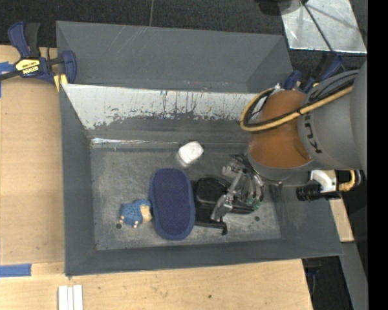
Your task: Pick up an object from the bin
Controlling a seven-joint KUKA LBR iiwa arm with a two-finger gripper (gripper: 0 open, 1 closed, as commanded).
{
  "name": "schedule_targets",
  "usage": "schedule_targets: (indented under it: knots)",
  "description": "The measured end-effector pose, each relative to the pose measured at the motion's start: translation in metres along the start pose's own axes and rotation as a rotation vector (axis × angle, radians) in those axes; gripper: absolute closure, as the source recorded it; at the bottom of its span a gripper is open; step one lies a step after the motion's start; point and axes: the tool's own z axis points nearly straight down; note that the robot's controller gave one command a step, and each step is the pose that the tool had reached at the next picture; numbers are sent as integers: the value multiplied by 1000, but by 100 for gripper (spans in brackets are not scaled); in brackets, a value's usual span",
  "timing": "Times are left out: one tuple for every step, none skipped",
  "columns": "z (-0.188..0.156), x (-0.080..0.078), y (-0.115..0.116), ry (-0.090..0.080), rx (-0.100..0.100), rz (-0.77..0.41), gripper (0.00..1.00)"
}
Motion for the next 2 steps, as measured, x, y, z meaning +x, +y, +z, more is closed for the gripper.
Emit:
schedule_targets:
  knots:
    - [-2,2,0,-7,0,-6,0]
    - [-3,0,1,-12,-1,-6,100]
